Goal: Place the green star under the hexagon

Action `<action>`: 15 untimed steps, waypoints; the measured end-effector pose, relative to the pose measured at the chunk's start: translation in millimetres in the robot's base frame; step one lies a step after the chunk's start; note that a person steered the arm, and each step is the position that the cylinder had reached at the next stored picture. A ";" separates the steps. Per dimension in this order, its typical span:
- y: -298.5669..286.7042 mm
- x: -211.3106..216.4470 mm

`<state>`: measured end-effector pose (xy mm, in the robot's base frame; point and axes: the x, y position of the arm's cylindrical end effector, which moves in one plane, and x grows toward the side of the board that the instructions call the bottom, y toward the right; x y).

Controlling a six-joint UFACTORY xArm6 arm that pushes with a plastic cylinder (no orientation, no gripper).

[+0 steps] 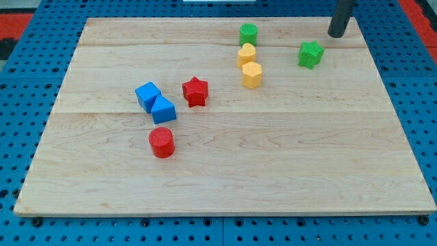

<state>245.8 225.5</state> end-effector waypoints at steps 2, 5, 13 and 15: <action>-49.6 12.5; -40.9 39.6; -132.7 168.3; -150.5 137.8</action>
<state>383.6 75.0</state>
